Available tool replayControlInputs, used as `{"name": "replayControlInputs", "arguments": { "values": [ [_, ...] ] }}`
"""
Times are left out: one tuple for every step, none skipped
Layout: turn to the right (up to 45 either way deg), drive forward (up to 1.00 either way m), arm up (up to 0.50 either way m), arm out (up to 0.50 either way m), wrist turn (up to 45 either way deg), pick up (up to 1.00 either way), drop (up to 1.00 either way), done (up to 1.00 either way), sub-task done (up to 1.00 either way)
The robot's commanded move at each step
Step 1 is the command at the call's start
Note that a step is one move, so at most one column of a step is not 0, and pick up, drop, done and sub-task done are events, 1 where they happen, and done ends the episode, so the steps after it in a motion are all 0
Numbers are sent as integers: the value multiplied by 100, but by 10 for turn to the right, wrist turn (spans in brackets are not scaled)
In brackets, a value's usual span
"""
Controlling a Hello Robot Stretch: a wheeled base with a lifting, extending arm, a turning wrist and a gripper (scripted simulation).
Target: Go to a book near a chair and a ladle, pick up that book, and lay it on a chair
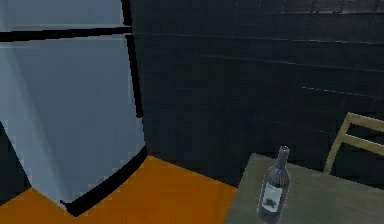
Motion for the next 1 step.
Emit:
{"name": "replayControlInputs", "arguments": {
  "values": [
    [0, 0, 0, -8, 0, 0, 0, 0, 0]
  ]
}}
